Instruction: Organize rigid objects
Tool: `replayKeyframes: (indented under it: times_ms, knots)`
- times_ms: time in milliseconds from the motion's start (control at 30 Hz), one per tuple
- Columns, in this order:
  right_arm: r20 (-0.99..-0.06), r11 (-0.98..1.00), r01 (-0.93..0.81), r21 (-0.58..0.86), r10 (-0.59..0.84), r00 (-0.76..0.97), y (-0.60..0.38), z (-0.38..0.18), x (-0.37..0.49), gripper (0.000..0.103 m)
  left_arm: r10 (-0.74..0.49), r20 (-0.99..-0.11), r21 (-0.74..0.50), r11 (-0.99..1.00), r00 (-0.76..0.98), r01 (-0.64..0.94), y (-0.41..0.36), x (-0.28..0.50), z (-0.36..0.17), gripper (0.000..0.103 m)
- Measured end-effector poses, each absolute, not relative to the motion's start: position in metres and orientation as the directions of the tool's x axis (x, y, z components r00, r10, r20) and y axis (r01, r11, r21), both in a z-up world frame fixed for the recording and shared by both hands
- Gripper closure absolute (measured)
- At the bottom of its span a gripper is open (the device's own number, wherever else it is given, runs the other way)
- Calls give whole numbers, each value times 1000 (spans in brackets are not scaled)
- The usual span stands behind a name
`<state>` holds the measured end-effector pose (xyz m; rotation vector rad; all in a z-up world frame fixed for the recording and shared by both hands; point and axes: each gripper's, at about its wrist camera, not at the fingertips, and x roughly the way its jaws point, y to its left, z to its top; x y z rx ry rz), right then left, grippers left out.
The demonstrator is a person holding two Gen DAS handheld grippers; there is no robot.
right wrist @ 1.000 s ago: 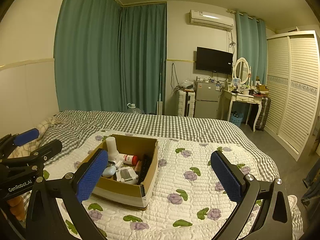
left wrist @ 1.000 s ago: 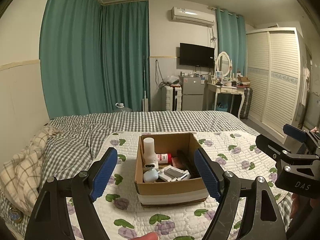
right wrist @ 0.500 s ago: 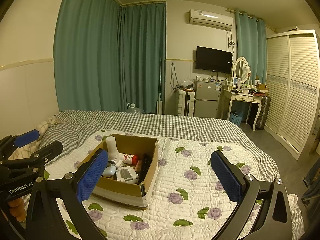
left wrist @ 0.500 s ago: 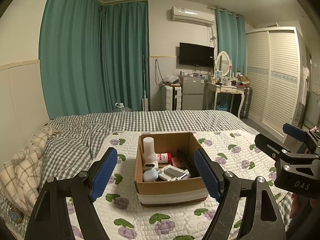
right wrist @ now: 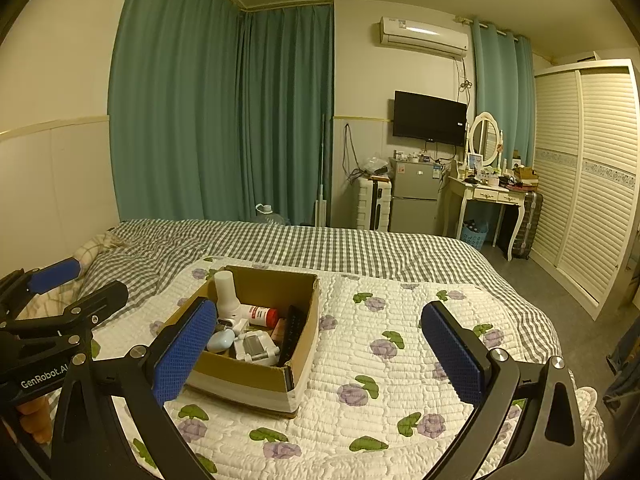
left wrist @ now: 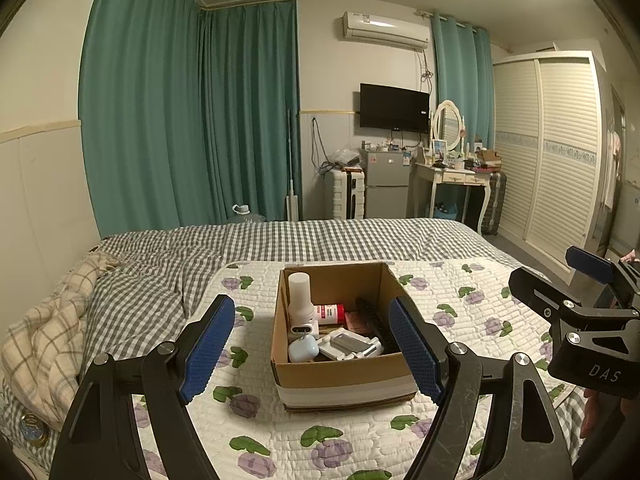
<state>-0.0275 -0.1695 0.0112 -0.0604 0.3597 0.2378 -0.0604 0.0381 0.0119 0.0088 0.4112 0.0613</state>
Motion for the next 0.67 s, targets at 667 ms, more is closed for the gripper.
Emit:
replayKeyframes:
  times_ms: [667]
  knots:
    - [-357, 970, -243, -18, 221, 907, -168, 11, -27, 0, 60, -406, 13, 998, 912, -60, 43, -61, 10, 20]
